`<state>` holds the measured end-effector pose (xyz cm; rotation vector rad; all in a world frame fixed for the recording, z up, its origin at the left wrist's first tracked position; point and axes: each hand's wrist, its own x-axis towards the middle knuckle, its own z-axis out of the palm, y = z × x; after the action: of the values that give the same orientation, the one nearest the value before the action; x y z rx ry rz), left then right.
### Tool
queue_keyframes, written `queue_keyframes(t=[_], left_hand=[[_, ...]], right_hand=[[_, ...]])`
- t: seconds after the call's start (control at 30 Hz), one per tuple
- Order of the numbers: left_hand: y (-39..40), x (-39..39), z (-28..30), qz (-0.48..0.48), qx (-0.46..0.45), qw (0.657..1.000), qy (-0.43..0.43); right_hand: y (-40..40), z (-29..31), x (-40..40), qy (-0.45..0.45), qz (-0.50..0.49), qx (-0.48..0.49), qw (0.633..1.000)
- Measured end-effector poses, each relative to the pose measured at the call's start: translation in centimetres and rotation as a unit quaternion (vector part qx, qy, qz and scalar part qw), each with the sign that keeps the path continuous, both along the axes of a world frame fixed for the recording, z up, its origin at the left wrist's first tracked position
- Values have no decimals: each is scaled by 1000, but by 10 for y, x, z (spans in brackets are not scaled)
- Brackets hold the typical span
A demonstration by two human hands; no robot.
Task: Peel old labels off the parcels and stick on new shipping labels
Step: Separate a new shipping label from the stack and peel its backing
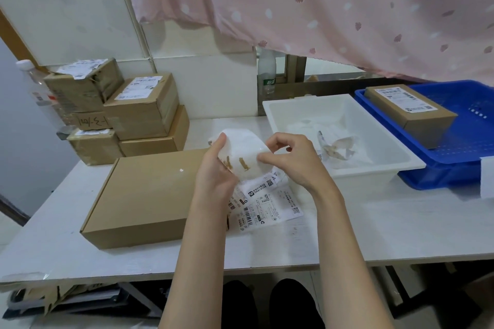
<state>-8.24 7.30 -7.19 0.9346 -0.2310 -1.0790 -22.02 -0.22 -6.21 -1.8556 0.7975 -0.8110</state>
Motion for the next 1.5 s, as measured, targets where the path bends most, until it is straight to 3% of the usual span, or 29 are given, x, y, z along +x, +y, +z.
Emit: queue_keyframes(t=[0.13, 0.37, 0.6, 0.8, 0.93, 1.2, 1.3, 1.5], left_hand=[[14, 14, 10, 4, -25, 999, 22], [44, 42, 6, -36, 8, 999, -39], [61, 48, 10, -55, -17, 998, -30], [71, 67, 4, -79, -36, 992, -96], [76, 75, 5, -57, -61, 995, -56], [72, 74, -2, -41, -118, 992, 10], [67, 75, 1, -31, -100, 994, -10], [64, 77, 12, 52, 23, 998, -37]], right_hand=[[2, -6, 10, -25, -24, -4, 999], [13, -5, 43, -49, -60, -91, 993], [28, -9, 77, -89, -84, -68, 990], [32, -5, 103, -108, -90, -45, 989], [32, -6, 117, -106, -86, -74, 988], [28, -14, 125, -169, -123, -33, 977], [30, -15, 126, -153, -121, -77, 978], [39, -18, 131, -155, -125, -126, 972]])
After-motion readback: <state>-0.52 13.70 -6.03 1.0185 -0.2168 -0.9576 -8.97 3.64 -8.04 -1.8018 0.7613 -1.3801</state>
